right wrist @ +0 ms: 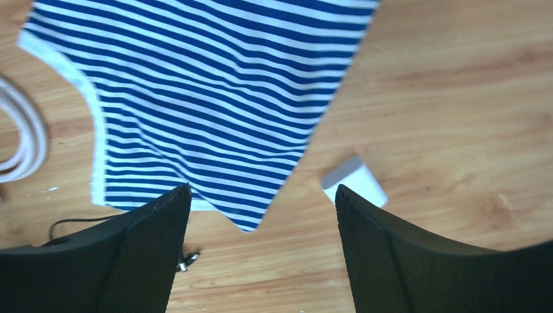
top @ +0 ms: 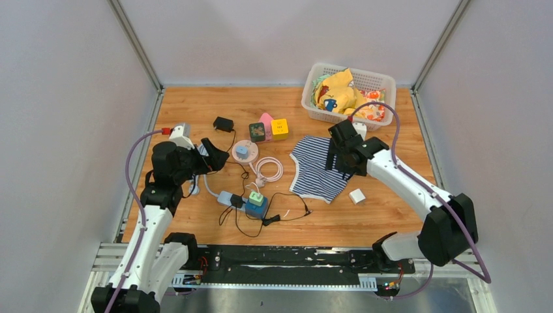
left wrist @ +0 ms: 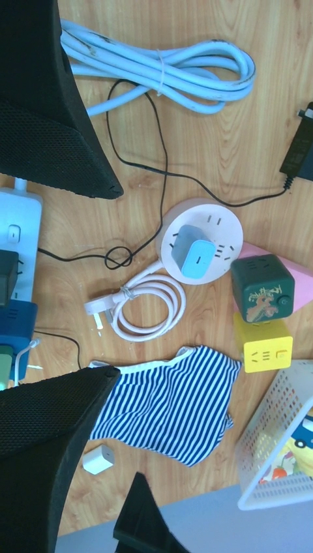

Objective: Insert the plug
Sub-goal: Pick up the plug from the center of the board.

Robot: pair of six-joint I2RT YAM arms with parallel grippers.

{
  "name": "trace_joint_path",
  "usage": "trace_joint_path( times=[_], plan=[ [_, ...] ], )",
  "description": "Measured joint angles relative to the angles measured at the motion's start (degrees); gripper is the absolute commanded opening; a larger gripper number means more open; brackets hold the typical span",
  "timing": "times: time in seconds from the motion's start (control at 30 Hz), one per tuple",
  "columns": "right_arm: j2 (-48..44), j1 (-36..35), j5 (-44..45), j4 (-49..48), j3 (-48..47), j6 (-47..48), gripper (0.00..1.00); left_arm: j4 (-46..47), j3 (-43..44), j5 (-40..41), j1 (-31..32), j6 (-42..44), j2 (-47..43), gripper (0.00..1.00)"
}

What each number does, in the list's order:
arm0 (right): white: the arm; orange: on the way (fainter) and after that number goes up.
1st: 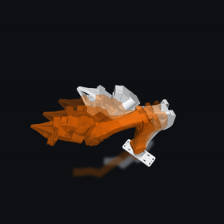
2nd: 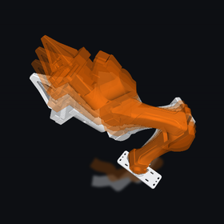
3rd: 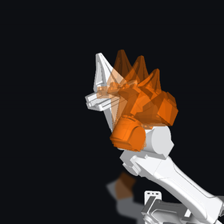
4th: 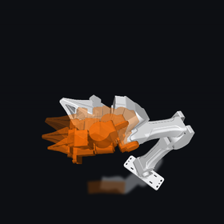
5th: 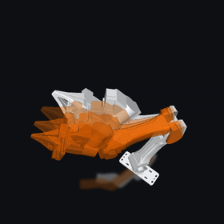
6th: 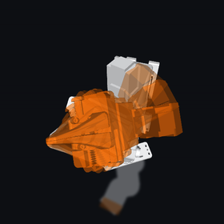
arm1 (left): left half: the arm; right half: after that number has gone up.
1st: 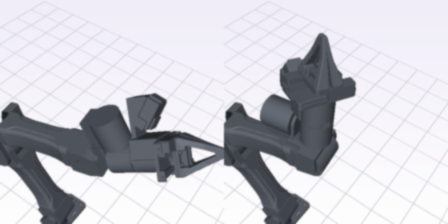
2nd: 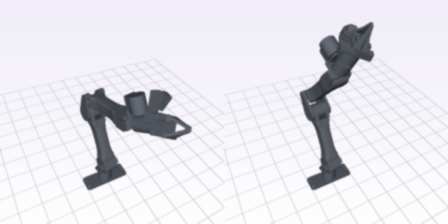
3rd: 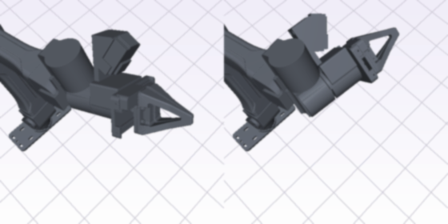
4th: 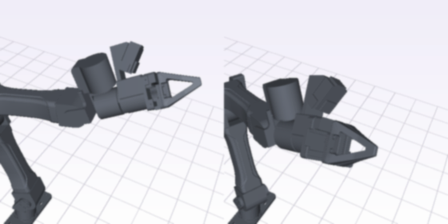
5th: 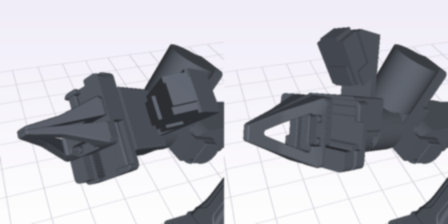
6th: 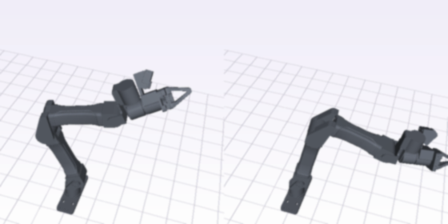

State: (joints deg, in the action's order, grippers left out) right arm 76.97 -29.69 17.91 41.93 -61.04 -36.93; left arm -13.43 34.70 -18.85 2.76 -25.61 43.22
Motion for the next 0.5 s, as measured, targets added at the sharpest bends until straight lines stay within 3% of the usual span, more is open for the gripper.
trace_joint_path(
  times=[0.23, 0.5],
  plan=[
    [-2.19, 4.46, -6.8, -2.43, 6.27, 8.92, 0.89, -2.08, 0.0, -0.46, -0.02, 1.22, -2.58, 0.99],
    [2.99, 9.14, -14.12, -3.85, 8.72, 17.84, 0.96, -4.92, -0.63, -1.77, -0.02, 2.58, -3.8, 0.97]
  ],
)
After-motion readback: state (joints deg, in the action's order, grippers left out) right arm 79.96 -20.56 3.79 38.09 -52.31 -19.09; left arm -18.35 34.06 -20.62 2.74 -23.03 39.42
